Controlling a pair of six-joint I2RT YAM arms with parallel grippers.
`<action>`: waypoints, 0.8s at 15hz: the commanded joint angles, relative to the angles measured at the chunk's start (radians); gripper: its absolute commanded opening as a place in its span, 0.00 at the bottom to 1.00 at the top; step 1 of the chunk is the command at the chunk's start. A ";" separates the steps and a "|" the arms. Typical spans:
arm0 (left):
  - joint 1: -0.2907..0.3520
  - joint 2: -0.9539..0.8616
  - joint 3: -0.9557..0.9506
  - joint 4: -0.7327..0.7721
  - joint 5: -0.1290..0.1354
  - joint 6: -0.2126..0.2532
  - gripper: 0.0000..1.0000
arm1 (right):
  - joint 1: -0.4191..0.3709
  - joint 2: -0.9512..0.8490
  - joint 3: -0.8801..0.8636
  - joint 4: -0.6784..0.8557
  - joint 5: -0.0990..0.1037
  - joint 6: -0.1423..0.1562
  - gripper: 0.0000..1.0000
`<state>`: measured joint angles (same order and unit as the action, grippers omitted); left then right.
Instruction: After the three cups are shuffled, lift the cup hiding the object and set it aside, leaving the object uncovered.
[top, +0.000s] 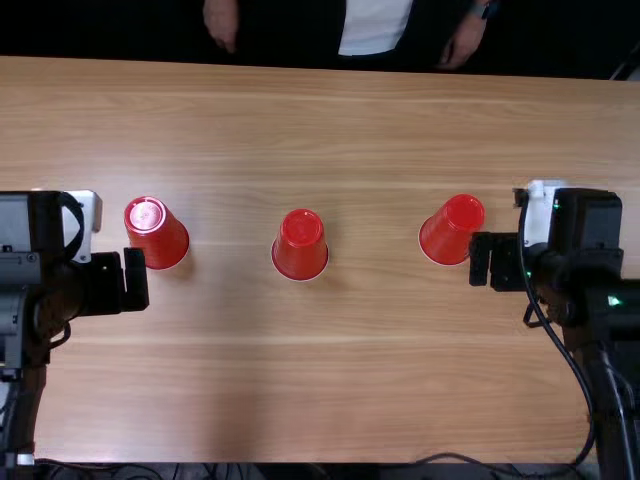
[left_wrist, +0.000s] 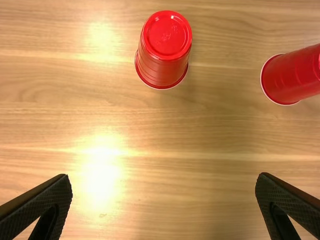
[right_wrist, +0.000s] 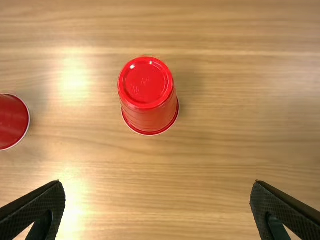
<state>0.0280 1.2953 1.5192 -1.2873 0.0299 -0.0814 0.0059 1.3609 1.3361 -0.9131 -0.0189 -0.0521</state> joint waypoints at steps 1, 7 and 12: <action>0.003 0.009 0.042 0.001 -0.004 0.004 1.00 | 0.002 0.055 0.054 0.019 -0.016 0.006 1.00; -0.005 0.035 0.041 0.002 -0.002 0.004 1.00 | 0.003 0.253 0.106 0.124 -0.016 0.006 1.00; -0.005 0.036 0.036 0.010 -0.002 0.004 1.00 | 0.006 0.374 0.129 0.163 -0.020 0.008 1.00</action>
<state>0.0261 1.3251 1.5192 -1.2793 0.0299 -0.0818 0.0059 1.7187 1.4342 -0.7498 -0.0338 -0.0505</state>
